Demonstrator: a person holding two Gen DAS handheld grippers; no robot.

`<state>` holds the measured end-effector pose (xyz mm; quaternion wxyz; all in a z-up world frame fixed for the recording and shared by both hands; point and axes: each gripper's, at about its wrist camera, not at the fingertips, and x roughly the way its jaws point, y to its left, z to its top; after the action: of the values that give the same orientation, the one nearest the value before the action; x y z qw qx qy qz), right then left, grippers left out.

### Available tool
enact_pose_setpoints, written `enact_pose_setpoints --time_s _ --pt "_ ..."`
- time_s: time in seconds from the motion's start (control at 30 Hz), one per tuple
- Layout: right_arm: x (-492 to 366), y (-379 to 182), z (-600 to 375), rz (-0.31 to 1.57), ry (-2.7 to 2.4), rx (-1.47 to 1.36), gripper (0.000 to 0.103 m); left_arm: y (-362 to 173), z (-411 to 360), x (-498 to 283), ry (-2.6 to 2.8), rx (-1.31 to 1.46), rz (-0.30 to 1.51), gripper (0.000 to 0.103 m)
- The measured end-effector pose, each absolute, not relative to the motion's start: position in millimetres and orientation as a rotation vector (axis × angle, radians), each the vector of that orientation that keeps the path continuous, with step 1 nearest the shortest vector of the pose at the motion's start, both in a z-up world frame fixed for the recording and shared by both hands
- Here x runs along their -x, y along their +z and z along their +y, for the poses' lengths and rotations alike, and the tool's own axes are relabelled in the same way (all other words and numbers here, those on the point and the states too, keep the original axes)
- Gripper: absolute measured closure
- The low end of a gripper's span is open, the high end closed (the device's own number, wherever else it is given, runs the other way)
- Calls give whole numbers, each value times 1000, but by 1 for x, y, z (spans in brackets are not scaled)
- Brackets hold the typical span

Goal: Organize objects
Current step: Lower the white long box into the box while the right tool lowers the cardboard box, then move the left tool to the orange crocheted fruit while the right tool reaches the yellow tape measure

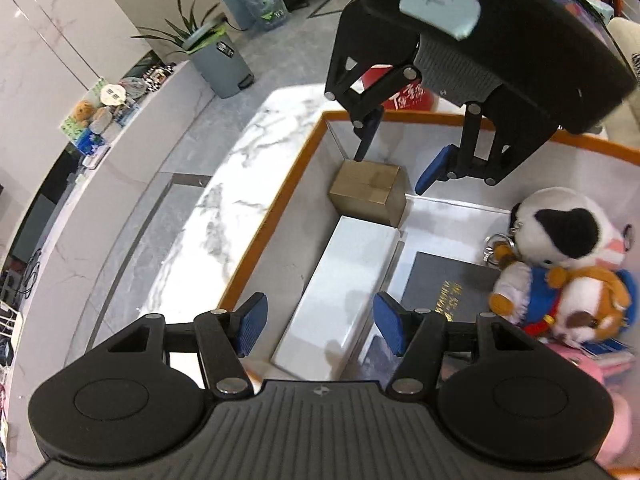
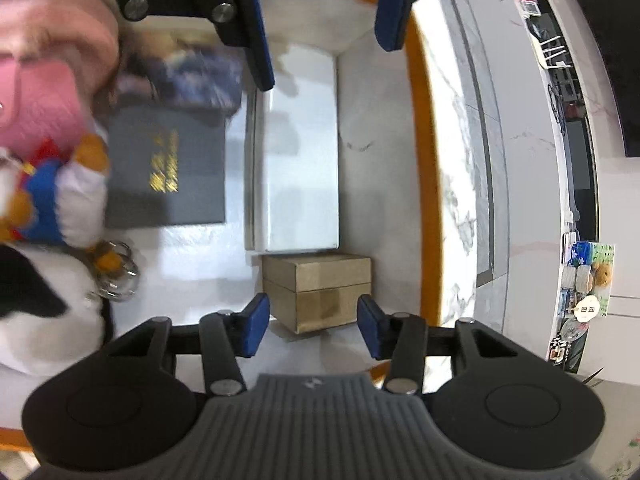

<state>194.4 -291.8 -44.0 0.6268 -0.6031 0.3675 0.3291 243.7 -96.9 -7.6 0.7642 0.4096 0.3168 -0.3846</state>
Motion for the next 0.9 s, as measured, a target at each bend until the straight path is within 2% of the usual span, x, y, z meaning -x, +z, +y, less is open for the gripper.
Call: enact_pose_setpoints --time_s 0.4,0.63,0.9 --pt "-138 33 -257 790 722 1198 53 52 -41 -185 -761 -846 668 32" --pt "-104 79 -212 743 815 1006 51 64 12 -161 -674 -831 703 32" --pt "-100 58 -147 857 861 759 51 30 84 -160 -535 -703 854 32"
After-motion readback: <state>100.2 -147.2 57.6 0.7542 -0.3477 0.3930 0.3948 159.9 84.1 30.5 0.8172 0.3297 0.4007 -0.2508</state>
